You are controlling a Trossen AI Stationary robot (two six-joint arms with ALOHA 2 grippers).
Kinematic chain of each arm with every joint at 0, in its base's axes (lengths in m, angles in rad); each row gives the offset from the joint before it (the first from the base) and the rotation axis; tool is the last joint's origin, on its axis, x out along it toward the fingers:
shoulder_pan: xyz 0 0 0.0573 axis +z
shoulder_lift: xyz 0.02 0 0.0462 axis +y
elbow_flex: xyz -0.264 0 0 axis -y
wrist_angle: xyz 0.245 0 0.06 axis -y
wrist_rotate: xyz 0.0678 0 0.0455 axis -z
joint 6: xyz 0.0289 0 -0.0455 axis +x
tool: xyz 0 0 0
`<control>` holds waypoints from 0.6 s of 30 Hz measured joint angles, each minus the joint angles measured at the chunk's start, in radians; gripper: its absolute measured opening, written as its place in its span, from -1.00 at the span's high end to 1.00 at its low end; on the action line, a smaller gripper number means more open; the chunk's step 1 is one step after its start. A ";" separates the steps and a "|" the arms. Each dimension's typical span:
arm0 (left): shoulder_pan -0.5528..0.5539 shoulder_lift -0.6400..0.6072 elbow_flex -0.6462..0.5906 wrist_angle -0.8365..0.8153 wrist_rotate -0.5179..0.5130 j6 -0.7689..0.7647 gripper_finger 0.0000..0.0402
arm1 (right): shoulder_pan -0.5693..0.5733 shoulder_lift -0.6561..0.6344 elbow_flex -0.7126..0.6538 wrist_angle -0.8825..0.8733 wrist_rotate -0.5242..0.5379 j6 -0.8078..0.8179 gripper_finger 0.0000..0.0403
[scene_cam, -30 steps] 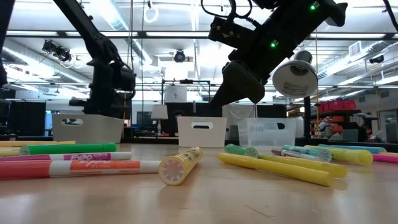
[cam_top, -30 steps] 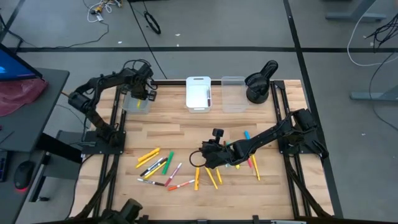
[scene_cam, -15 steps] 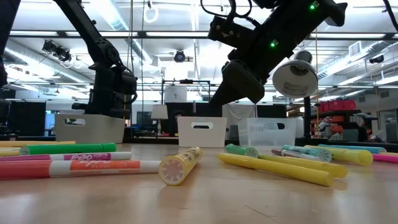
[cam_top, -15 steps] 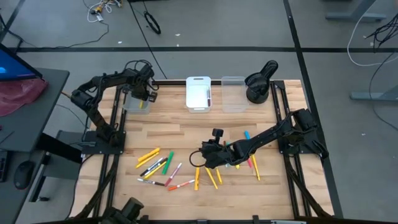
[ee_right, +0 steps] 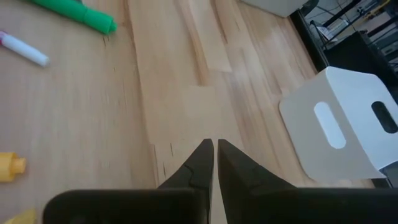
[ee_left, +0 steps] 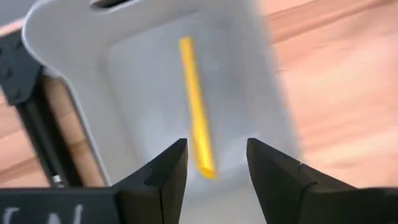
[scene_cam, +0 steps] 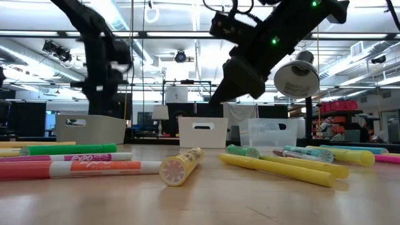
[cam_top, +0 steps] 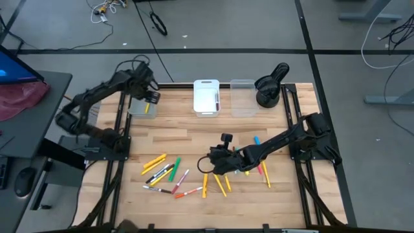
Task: Pick & Place Markers
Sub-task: Put the green highlighter into the transparent bin
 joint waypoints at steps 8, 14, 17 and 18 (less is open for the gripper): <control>-0.312 -0.303 0.000 -0.004 0.050 -0.076 0.20 | 0.007 -0.097 0.000 -0.092 -0.030 0.089 0.88; -0.720 -0.413 0.000 0.044 -0.143 -0.175 0.23 | 0.022 -0.208 0.000 -0.245 -0.159 0.147 0.88; -0.913 -0.412 0.000 0.077 -0.284 -0.213 0.23 | 0.051 -0.255 0.000 -0.301 -0.139 0.174 0.88; -0.971 -0.406 0.000 0.087 -0.329 -0.219 0.23 | 0.062 -0.267 -0.002 -0.313 -0.129 0.188 0.88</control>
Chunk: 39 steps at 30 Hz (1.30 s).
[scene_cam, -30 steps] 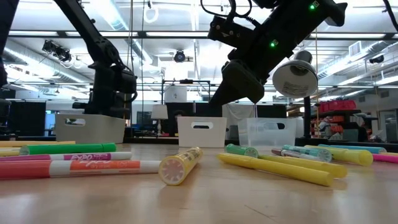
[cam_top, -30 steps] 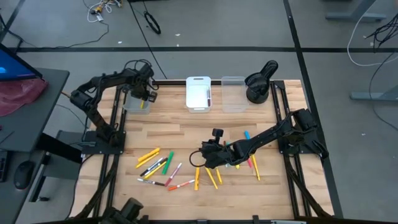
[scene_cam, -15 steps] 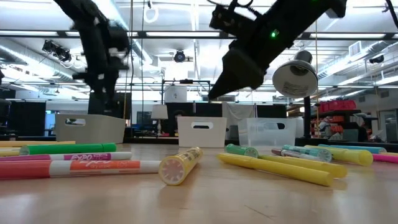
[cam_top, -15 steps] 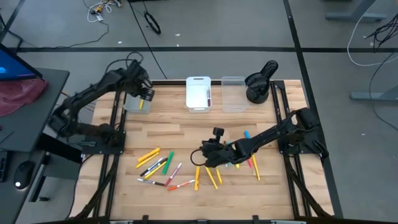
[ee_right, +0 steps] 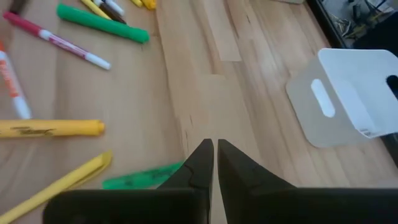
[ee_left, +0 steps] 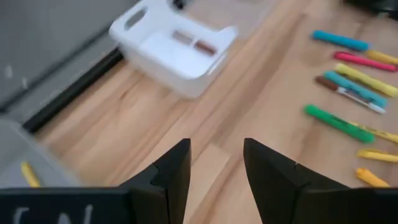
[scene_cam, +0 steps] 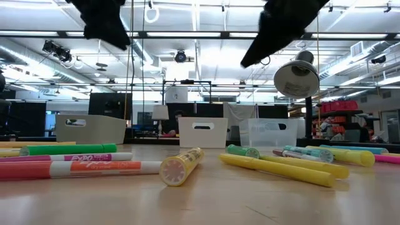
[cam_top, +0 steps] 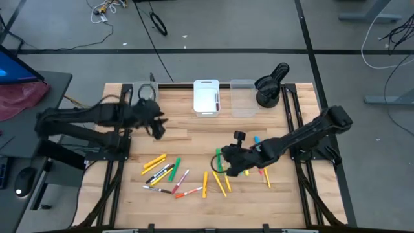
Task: Pick & Place Markers
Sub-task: Put the green highlighter into the transparent bin
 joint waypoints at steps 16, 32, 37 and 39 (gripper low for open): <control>-0.358 0.326 -0.212 0.506 -0.288 0.029 0.24 | -0.025 -0.092 -0.185 0.102 -0.099 0.390 0.59; -0.134 0.322 -0.565 1.178 -0.104 0.192 0.50 | -0.217 0.166 -0.244 0.408 -0.375 0.491 -0.20; -0.054 0.322 -0.565 1.226 -0.104 0.295 0.53 | -0.228 0.256 -0.191 0.407 -0.417 0.494 -0.11; -0.021 0.322 -0.565 1.244 -0.104 0.297 0.53 | -0.230 0.276 -0.168 0.394 -0.413 0.501 -0.05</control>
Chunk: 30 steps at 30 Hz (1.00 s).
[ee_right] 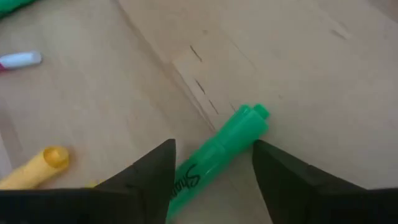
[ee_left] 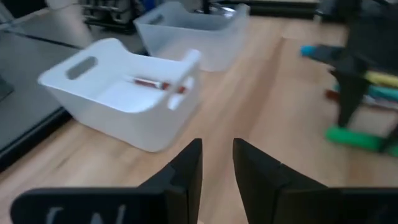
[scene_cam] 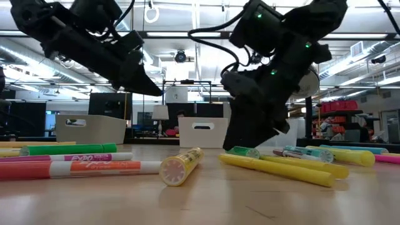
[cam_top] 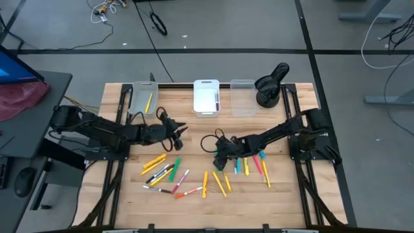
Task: Pick & Place Markers
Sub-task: Put the green highlighter into the transparent bin
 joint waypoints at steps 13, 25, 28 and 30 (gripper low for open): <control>0.151 0.000 0.028 0.012 0.026 0.129 0.53 | -0.077 0.016 0.012 0.026 -0.008 0.043 0.76; 0.233 0.000 0.038 0.056 0.087 0.182 0.53 | -0.300 -0.274 0.009 0.146 0.154 -0.240 0.81; 0.231 0.000 0.038 0.060 0.114 0.177 0.53 | -0.399 -0.395 0.012 0.075 0.203 -0.284 0.81; 0.232 0.000 0.038 0.076 0.117 0.175 0.53 | -0.465 -0.444 0.011 0.009 0.202 -0.295 0.81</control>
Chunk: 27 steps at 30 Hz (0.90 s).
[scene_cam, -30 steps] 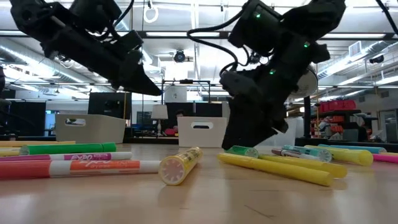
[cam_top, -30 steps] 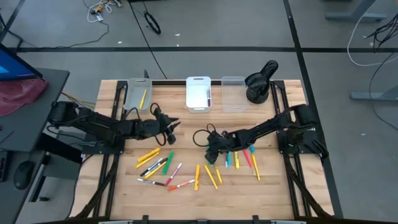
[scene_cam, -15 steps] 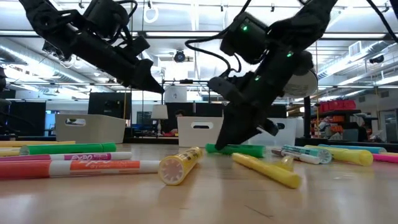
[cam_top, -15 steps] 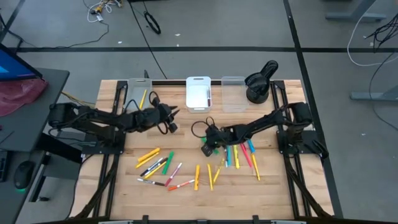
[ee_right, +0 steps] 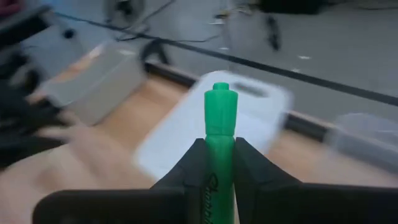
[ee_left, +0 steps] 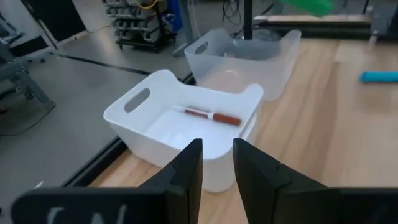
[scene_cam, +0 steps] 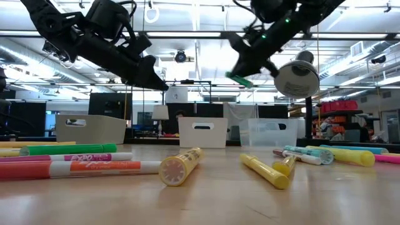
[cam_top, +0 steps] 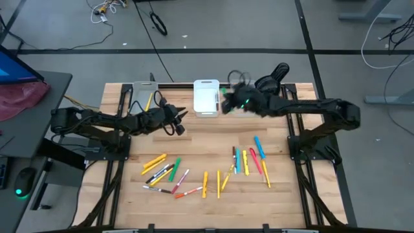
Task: Pick & Place Markers
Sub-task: Put the green highlighter into the transparent bin
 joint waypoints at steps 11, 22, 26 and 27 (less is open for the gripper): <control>0.000 0.000 0.000 0.281 0.000 0.075 0.53 | -0.172 0.014 -0.002 -0.171 -0.065 -0.002 0.81; 0.022 0.000 0.000 0.395 -0.169 0.163 0.53 | -0.234 0.108 -0.002 -0.155 -0.074 -0.084 0.81; 0.023 0.000 0.000 0.381 -0.171 0.136 0.53 | -0.241 0.155 -0.002 -0.144 0.017 -0.202 0.81; 0.021 0.000 0.000 0.380 -0.171 0.134 0.53 | -0.240 0.168 -0.002 -0.134 0.046 -0.228 0.81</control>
